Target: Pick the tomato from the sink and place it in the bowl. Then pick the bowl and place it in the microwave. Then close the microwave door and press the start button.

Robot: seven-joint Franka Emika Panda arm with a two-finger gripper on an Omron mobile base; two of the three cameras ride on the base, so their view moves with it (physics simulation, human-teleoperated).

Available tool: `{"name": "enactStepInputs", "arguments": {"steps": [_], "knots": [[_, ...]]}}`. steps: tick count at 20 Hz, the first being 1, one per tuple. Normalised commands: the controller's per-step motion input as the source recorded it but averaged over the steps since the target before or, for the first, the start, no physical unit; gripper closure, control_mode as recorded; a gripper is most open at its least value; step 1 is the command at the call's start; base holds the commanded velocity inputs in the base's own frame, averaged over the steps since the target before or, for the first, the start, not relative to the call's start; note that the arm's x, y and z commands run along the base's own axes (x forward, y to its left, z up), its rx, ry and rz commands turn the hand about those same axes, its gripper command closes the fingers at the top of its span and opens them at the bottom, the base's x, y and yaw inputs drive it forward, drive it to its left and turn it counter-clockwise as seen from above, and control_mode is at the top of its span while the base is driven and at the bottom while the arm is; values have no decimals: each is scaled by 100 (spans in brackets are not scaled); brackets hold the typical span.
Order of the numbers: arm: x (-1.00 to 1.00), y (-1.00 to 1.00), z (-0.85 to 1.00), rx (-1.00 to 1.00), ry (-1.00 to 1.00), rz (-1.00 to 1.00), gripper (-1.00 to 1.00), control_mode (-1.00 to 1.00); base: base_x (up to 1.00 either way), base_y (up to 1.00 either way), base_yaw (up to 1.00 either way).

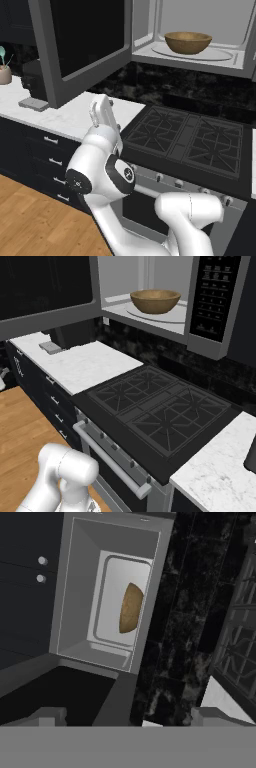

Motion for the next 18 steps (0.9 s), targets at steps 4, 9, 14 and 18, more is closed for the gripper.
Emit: {"name": "enactStepInputs", "arguments": {"steps": [4, 9, 14, 18], "knots": [[43, 42, -38, 0, -9, -9, -100, -100, 0, 0, 0], [33, 38, -21, 0, -10, 0, -100, -100, 0, 0, 0], [14, 50, -44, 6, -14, 0, -100, -100, 0, 0, 0], [45, 51, -39, 18, -1, 0, -100, -100, 0, 0, 0]]}}
